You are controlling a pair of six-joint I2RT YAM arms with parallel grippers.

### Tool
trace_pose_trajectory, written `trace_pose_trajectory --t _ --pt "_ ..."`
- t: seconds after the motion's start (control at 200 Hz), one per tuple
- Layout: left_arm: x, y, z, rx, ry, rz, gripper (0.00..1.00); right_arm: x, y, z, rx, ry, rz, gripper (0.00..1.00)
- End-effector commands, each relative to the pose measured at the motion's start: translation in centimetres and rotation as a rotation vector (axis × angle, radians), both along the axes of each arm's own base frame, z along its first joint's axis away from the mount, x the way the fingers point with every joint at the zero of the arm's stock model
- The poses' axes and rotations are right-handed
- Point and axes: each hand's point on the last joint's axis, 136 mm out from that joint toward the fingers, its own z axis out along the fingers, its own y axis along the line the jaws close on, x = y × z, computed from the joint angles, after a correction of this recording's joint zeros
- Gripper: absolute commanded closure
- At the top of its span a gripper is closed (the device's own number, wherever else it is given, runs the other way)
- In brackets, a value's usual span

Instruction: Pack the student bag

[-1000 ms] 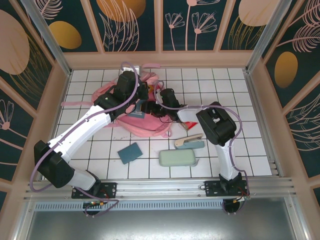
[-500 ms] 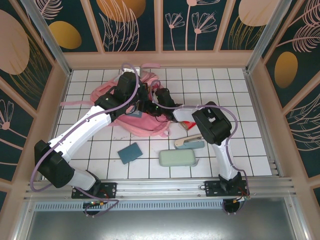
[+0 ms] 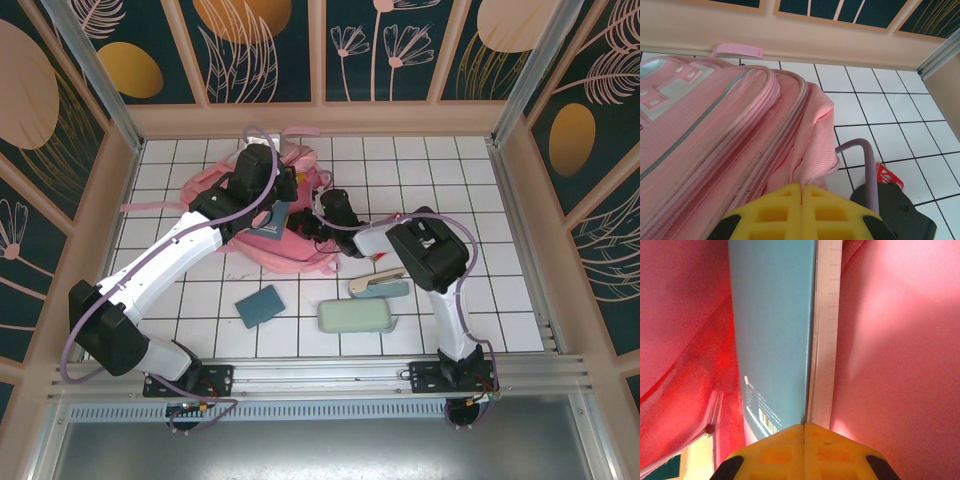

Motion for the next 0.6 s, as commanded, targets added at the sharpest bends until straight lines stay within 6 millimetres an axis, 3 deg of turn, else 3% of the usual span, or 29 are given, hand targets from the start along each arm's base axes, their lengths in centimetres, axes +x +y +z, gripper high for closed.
trace_pose_trajectory --t 0.0,0.36,0.596 --pt "-0.1 -0.9 4.3 -0.101 -0.115 -0.029 1.00 0.2 0.2 6.0 0.156 -0.092 0.003 1.00" --pt "-0.2 -0.8 4.5 -0.108 -0.118 -0.028 1.00 2.5 0.2 10.1 0.344 -0.110 -0.046 1.00" --pt "-0.3 -0.8 4.6 -0.110 -0.119 -0.029 1.00 4.8 1.8 8.2 0.270 -0.083 -0.076 0.99"
